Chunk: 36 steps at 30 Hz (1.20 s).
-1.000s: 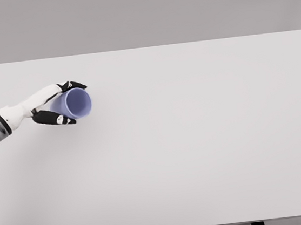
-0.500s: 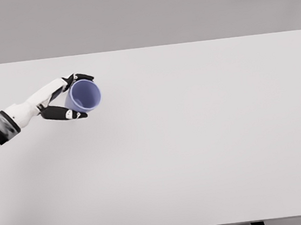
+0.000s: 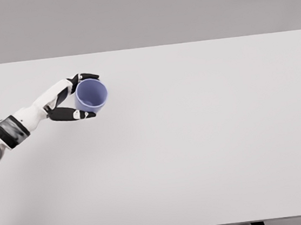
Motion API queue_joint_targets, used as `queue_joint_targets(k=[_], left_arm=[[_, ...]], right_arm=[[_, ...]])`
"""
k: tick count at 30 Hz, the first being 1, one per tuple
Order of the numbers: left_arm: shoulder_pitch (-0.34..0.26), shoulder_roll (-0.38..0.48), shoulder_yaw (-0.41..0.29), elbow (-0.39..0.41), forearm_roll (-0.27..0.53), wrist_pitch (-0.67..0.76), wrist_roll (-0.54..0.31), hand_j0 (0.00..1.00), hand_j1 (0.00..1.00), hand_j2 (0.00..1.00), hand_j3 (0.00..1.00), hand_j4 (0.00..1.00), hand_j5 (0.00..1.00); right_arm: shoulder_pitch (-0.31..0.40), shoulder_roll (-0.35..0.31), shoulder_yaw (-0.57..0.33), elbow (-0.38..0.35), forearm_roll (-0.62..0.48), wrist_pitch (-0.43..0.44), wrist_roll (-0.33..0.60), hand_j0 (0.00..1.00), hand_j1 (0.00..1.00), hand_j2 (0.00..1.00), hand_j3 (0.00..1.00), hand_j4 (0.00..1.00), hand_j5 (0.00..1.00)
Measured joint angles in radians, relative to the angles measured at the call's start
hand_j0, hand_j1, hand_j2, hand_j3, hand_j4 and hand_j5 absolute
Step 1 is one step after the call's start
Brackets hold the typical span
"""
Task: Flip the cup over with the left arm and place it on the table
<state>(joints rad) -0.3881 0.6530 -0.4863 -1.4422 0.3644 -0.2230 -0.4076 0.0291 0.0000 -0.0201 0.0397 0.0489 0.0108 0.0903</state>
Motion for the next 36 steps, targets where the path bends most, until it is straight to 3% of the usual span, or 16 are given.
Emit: queue_joint_targets(k=[12,15,24,28,36], left_arm=[[0.035,-0.040,0.029,0.004,0.042,0.000,0.001,0.84,0.84,0.84,0.84,0.84,0.84],[0.035,-0.045,0.031,0.005,0.051,0.000,0.001,0.90,0.90,0.90,0.90,0.90,0.90],[0.043,-0.061,0.037,0.021,0.055,0.000,0.001,0.90,0.90,0.90,0.90,0.90,0.90],[0.043,-0.064,0.038,0.025,0.055,0.000,0.001,1.00,1.00,1.00,1.00,1.00,1.00],[0.043,-0.060,0.038,0.025,0.043,0.000,0.003,1.00,1.00,1.00,1.00,1.00,1.00]], right_arm=[[0.000,0.000,0.000,0.000,0.000,0.000,0.000,1.00,1.00,1.00,1.00,1.00,1.00],[0.000,0.000,0.000,0.000,0.000,0.000,0.000,1.00,1.00,1.00,1.00,1.00,1.00],[0.000,0.000,0.000,0.000,0.000,0.000,0.000,1.00,1.00,1.00,1.00,1.00,1.00],[0.000,0.000,0.000,0.000,0.000,0.000,0.000,1.00,1.00,1.00,1.00,1.00,1.00],[0.000,0.000,0.000,0.000,0.000,0.000,0.000,1.00,1.00,1.00,1.00,1.00,1.00]])
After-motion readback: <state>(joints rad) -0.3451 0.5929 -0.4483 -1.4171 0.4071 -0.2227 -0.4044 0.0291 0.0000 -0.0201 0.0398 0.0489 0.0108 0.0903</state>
